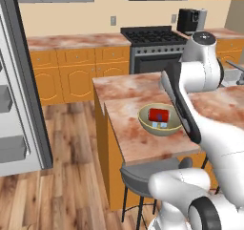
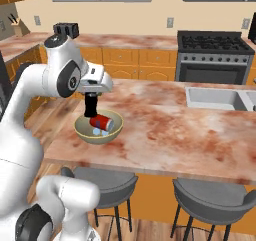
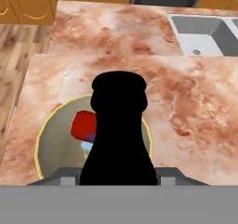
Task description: Open the fridge, grab two sodas, and place both sodas inside the bowl with ice on the dining counter.
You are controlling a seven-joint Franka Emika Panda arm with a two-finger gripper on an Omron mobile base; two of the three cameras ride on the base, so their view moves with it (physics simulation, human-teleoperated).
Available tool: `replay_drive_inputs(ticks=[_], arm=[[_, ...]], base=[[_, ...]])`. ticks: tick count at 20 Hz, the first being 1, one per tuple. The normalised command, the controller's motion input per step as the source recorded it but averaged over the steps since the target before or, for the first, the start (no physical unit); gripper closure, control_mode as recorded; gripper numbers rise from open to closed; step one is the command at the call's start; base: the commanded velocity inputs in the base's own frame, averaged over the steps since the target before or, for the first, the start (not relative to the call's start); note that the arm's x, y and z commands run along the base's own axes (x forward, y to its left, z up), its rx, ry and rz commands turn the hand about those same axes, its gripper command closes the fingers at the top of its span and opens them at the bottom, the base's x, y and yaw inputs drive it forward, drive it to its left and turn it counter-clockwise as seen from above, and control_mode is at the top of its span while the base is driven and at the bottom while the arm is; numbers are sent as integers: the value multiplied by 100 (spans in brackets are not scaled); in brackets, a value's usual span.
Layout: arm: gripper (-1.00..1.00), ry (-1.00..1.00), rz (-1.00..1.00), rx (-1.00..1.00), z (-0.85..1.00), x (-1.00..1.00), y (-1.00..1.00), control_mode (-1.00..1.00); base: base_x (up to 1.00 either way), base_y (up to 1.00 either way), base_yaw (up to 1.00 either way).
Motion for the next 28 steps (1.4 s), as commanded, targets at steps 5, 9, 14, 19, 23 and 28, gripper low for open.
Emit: replay_drive_inputs(ticks=[5, 9, 14, 19, 23, 28], arm=[[100, 50, 26, -10, -38, 51, 0, -100], [100, 40, 30, -17, -16, 44, 0, -100], [100, 31, 28, -14, -24, 26, 0, -100], [100, 11, 20, 0, -41, 1, 0, -100], [100, 7, 8, 3, -28, 8, 0, -100], [100, 8, 3, 0, -38, 1, 6, -100]], base=[[0, 0, 0], [0, 0, 0], [0, 0, 0], [0, 0, 0], [0, 0, 0], [0, 0, 0]])
